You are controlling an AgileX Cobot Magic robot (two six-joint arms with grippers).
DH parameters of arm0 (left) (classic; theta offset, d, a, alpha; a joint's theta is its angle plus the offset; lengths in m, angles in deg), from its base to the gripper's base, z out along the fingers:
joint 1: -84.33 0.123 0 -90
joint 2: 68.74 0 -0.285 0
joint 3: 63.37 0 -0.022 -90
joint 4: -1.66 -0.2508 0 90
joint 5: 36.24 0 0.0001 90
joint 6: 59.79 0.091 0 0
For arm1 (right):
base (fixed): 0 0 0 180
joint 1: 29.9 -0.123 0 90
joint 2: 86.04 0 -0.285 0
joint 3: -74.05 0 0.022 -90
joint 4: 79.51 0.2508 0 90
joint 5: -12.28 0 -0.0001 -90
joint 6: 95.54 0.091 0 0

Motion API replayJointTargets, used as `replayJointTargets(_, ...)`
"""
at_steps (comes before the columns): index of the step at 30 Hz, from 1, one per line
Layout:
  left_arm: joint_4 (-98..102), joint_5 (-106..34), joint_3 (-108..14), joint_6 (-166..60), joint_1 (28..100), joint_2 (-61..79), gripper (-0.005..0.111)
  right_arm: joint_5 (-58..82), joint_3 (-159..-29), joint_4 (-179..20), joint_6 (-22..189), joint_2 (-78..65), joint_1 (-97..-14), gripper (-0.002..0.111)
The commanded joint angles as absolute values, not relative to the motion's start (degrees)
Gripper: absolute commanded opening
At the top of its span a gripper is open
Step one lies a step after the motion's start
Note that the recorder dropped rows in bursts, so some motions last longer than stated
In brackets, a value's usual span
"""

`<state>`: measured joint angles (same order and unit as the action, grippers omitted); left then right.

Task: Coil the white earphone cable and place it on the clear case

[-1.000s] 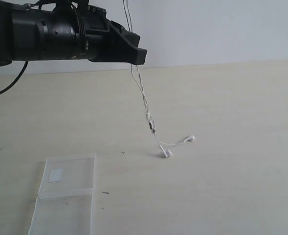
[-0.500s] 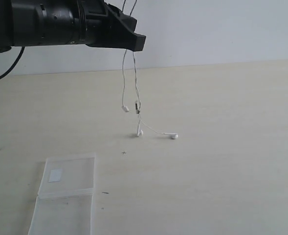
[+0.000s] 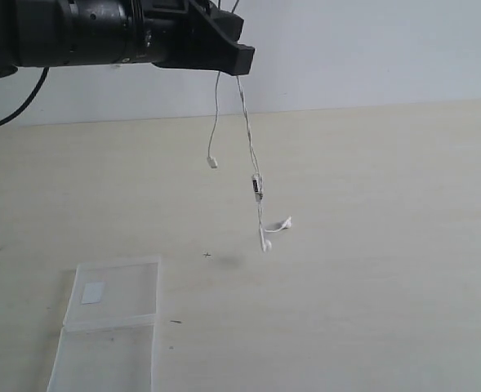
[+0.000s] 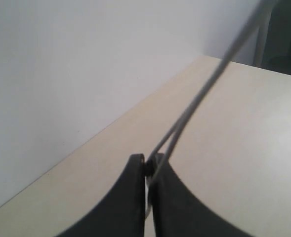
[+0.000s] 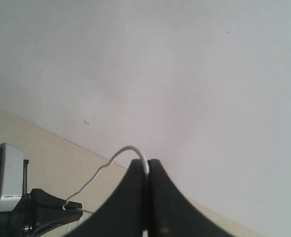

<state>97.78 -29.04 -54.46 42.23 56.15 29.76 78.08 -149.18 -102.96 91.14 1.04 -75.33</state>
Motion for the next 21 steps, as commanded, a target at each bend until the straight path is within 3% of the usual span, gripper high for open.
replayJointTargets(1,96.0,-32.1,-54.0,42.0,56.4,30.1,0.0,78.0,-149.6,-107.1,92.1,-1.8,-75.1,0.0)
replayJointTargets(13,93.7,-34.3,-55.8,42.1,56.4,30.0,0.0,82.2,-149.6,-104.7,92.0,-6.0,-75.2,0.0)
replayJointTargets(21,93.7,-34.0,-59.8,42.1,56.4,29.1,0.0,82.2,-140.5,-99.9,91.7,-12.5,-75.2,0.0)
